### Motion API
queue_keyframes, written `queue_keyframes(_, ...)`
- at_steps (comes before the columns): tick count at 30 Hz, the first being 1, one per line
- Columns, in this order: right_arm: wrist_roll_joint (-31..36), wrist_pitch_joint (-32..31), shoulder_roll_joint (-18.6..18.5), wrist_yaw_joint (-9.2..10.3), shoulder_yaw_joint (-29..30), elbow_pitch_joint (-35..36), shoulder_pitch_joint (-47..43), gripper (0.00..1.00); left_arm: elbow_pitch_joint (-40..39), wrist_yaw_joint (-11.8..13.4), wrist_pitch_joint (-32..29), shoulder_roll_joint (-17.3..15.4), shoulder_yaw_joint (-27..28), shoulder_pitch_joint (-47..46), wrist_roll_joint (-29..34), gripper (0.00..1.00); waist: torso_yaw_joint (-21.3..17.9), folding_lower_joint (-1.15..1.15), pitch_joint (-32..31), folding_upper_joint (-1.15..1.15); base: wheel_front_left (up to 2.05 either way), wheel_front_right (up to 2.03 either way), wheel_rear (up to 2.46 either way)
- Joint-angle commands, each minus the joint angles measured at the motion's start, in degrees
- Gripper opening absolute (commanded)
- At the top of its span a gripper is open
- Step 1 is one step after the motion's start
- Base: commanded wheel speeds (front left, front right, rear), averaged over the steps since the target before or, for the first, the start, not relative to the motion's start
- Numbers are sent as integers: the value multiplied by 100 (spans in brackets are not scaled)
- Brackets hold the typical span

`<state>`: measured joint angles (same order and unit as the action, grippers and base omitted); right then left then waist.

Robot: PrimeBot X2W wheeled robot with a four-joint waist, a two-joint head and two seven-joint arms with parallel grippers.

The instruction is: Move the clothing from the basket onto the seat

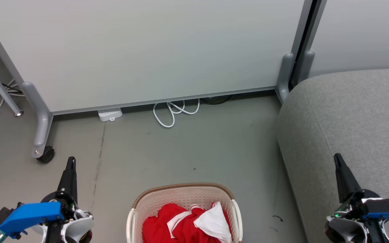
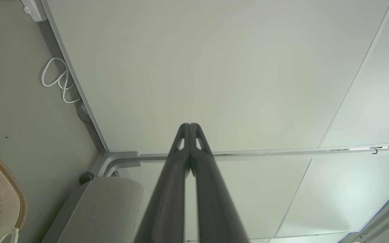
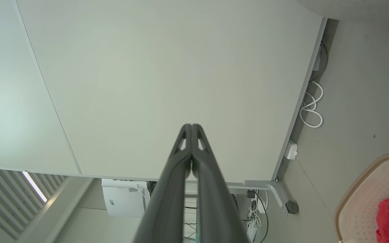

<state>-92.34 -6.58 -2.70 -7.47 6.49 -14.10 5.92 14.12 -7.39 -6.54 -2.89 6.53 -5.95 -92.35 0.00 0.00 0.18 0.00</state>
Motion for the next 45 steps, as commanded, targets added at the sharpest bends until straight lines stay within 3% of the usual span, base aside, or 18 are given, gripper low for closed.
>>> queue_keyframes(1, -17, -10, -36, -5, 6, 15, 57, 0, -21, -22, -15, 5, 9, -54, -15, 0, 0, 0, 0, 0, 0, 0, 0)
queue_keyframes(7, -17, -10, -36, -5, 6, 15, 57, 0, -21, -22, -15, 5, 9, -54, -15, 0, 0, 0, 0, 0, 0, 0, 0)
queue_keyframes(8, 0, 0, 0, 0, 0, 0, 0, 100, 0, 0, 0, 0, 0, 0, 0, 100, 0, 0, 0, 0, 0, 0, 0)
queue_keyframes(20, 319, 250, 27, 7, -121, -102, -133, 100, 42, 1, 256, 24, -94, 168, 344, 100, 10, 0, 15, 0, 0, 0, 0)
queue_keyframes(31, 1514, 542, 18, 5, -272, 103, -113, 100, -164, 35, 546, 17, -223, 121, 1609, 100, 26, 0, 37, 0, 0, 0, 0)
queue_keyframes(45, 3324, 865, 7, 2, -493, 260, -119, 100, -333, 355, 868, 10, -667, 114, 3564, 100, 63, 0, 45, 0, 0, 0, 0)
